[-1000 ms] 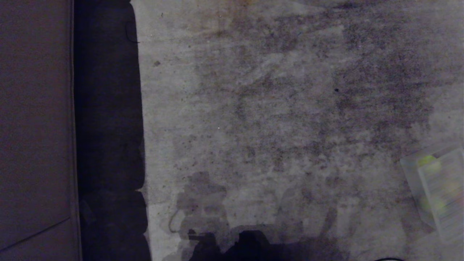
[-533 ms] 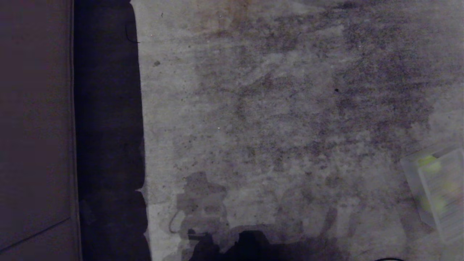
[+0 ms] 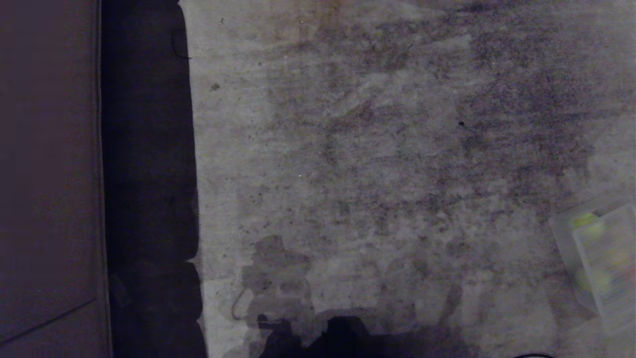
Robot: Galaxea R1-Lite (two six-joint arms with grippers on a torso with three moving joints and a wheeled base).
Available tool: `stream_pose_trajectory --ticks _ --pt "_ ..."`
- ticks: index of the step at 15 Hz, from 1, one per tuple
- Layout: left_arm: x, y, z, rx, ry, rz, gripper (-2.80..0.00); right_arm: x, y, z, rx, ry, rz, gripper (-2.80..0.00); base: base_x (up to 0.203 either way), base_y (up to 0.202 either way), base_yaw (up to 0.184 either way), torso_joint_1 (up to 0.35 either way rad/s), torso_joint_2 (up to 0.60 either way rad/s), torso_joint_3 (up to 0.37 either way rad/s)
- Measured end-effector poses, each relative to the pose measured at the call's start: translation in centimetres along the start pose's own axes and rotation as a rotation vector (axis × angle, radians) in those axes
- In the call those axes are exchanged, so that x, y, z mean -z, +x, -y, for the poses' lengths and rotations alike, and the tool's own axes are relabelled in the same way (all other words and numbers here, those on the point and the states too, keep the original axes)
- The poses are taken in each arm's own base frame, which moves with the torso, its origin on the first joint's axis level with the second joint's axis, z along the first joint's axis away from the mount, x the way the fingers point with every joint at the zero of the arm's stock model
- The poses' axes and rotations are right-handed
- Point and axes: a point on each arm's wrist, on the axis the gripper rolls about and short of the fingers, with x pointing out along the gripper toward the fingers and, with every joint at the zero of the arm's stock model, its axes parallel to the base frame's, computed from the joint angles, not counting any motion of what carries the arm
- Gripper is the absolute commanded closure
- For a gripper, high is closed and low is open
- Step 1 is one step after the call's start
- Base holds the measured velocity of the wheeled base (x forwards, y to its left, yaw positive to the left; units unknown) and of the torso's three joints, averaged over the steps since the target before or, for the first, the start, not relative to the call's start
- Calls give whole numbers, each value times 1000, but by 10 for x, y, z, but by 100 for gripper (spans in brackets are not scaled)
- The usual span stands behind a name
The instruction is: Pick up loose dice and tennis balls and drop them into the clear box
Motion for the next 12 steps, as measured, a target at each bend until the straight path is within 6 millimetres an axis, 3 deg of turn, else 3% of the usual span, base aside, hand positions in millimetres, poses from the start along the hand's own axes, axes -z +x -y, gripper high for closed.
stream_pose_trajectory --ticks 4,12 --pt "0 0 0 14 76 -6 0 0 0 0 0 1 0 0 0 0 0 2 1 37" --pt "1 0 1 41 131 -9 0 0 0 0 0 1 -1 0 0 0 0 1 1 198"
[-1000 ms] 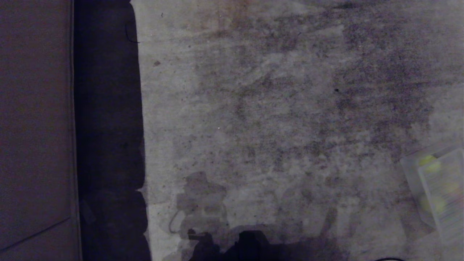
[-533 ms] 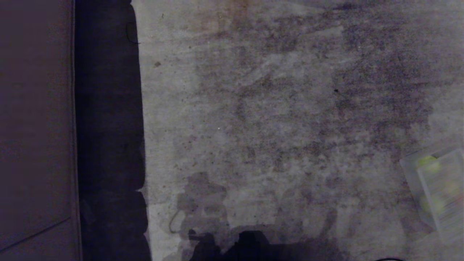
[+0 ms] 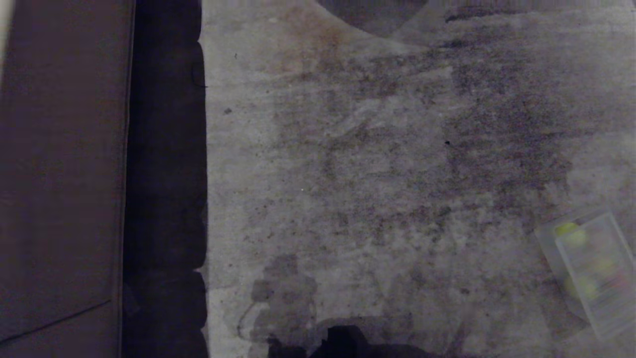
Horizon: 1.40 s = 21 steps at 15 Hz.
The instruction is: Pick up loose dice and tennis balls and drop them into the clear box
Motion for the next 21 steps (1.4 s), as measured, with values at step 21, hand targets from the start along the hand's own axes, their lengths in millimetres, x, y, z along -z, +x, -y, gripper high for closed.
stream_pose_trajectory --ticks 21 --pt "0 0 0 3 7 1 0 0 0 0 0 0 0 0 0 0 0 2 2 204"
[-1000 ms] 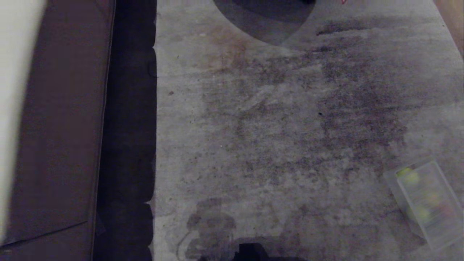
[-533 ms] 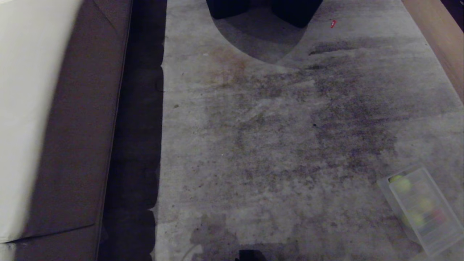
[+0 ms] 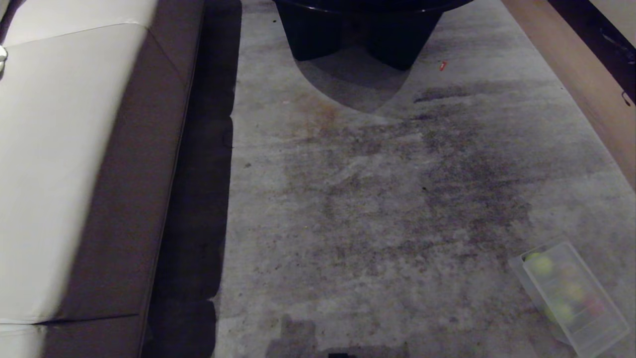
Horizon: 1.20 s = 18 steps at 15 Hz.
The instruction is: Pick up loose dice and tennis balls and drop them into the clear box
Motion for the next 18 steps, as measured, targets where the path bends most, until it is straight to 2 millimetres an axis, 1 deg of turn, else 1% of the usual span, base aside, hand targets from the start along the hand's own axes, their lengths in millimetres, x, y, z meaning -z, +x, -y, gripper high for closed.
stream_pose_trajectory --ticks 18 --pt "0 0 0 0 -2 -1 0 0 0 0 0 1 0 0 0 0 0 3 1 200"
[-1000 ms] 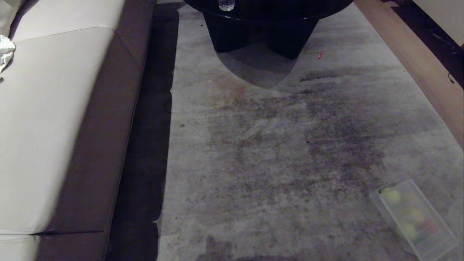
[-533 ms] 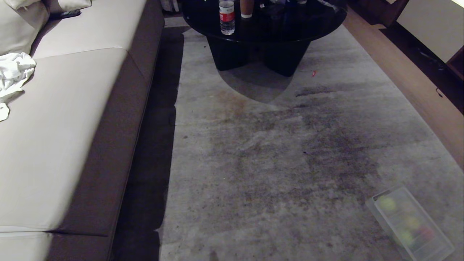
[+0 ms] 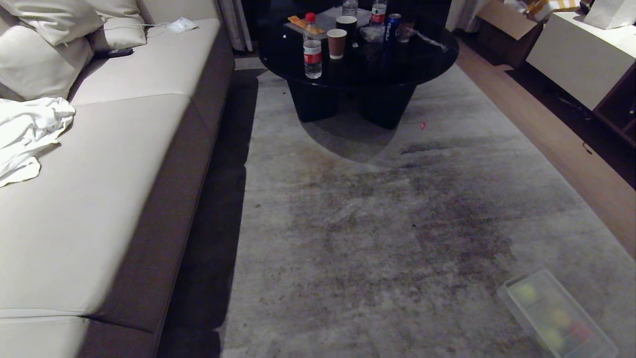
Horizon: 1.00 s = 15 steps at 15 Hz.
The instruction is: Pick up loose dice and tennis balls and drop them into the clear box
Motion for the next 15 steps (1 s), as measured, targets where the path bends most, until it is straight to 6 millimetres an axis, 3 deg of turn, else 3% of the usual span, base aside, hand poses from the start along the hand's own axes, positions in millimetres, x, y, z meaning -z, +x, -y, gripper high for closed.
stream_pose_trajectory --ticks 15 --pt "0 0 0 0 0 0 0 0 0 0 0 0 -1 0 0 0 0 2 2 201"
